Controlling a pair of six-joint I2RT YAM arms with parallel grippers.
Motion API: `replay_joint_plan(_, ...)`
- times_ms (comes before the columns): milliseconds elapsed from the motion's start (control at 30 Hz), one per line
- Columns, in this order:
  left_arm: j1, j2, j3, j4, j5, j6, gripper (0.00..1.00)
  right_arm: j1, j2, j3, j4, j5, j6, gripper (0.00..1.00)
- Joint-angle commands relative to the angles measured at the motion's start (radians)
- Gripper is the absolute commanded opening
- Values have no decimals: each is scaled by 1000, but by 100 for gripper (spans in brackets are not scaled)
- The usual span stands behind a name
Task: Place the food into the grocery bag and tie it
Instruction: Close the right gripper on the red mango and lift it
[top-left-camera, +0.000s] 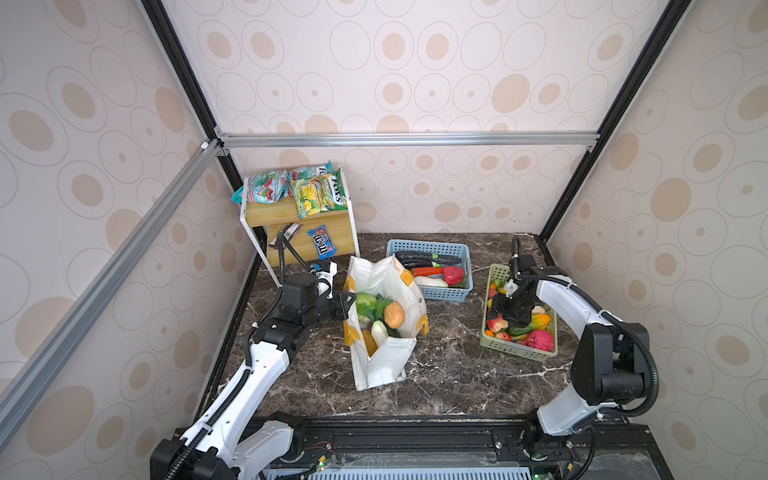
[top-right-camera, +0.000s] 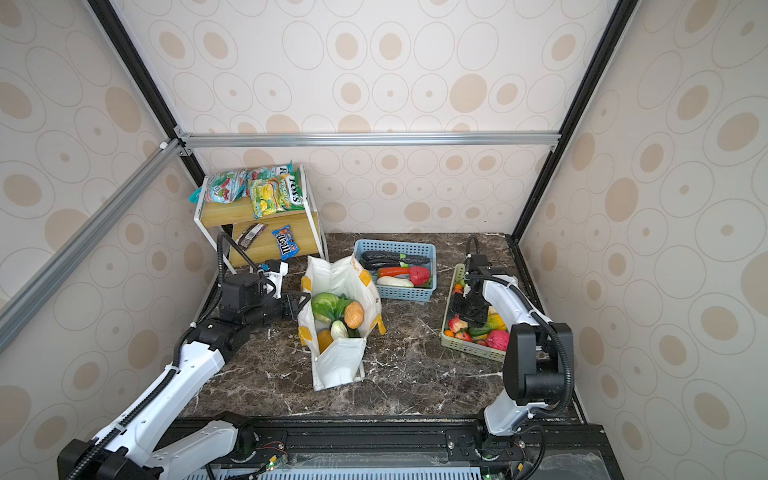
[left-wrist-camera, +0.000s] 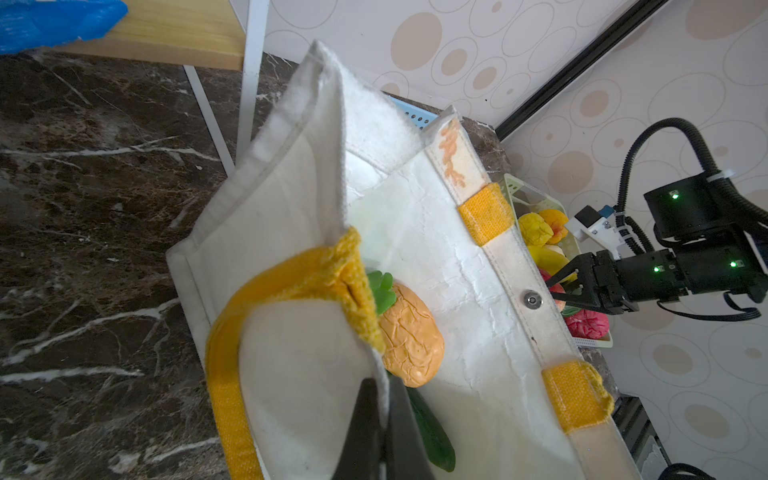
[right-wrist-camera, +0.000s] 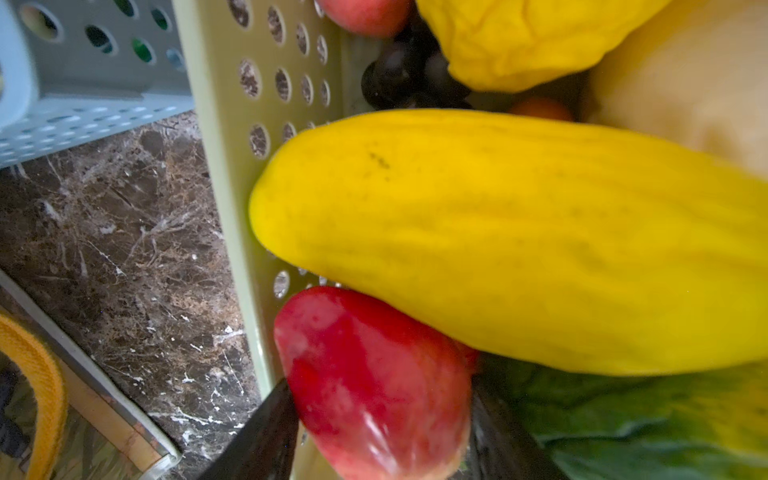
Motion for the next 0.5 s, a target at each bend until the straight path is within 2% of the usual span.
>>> replay_joint_plan(0,-5,-14,17,-3,8,24,0,1,-36,-4,-53,30,1,58)
replay_joint_plan(467,-5,-9,13,5,9,20,0,1,-42,34,-123,98,-51,60)
